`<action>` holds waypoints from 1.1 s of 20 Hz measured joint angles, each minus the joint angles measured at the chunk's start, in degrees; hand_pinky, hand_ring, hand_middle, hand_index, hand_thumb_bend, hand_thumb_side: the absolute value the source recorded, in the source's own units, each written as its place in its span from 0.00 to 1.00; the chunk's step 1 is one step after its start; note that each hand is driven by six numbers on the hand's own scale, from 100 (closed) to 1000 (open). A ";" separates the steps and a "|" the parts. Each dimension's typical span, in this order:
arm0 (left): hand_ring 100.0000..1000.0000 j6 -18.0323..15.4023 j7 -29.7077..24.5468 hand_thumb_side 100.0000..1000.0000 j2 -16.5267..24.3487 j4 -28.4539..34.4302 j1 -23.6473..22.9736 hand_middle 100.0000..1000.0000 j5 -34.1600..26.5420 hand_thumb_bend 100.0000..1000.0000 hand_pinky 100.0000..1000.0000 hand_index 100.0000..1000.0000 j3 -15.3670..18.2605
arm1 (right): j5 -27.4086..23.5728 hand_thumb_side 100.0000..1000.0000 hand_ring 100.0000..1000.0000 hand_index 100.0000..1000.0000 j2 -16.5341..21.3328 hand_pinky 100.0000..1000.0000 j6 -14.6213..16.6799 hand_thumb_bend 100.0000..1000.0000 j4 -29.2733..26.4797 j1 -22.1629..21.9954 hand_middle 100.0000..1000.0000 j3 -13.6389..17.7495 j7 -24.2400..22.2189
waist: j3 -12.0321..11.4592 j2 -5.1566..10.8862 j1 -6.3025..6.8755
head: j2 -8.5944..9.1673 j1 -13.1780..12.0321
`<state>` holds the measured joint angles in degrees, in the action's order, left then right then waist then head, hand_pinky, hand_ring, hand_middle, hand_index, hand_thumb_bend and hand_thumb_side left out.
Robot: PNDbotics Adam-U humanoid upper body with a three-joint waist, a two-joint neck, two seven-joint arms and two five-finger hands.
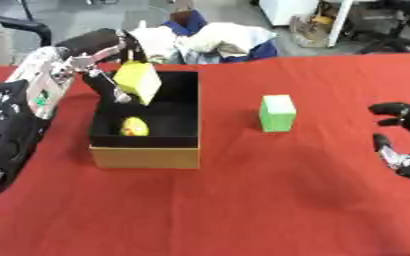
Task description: Pick up objects on the table and place them in the box.
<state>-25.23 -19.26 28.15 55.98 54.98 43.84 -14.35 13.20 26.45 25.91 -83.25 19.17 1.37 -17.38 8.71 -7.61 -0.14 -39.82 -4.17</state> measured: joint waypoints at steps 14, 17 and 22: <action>0.66 0.86 -9.96 0.71 5.18 13.90 -9.77 0.70 -19.40 0.63 0.72 0.80 0.32 | -0.41 0.18 0.85 0.89 2.47 0.76 0.26 0.00 2.05 4.02 0.82 -0.39 0.18 | -2.86 0.43 -0.58 | -0.51 0.39; 0.62 3.54 -7.54 0.67 6.31 19.91 -12.81 0.66 -24.68 0.57 0.70 0.78 2.12 | -1.02 0.13 0.86 0.89 4.95 0.76 1.06 0.00 3.78 6.98 0.82 -1.58 -0.23 | -4.13 0.71 -0.76 | -0.79 0.70; 0.58 8.73 -2.23 0.63 7.10 28.95 -18.31 0.62 -32.68 0.50 0.68 0.77 4.97 | -2.53 0.15 0.89 0.90 10.03 0.79 3.79 0.00 8.59 13.43 0.86 -5.51 -2.93 | -6.79 1.06 -1.32 | -1.01 1.37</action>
<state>-16.51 -21.48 35.25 84.94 36.67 11.16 -9.39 10.68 36.48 29.70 -74.66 32.61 -4.14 -20.32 1.91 -6.55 -1.46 -40.83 -2.80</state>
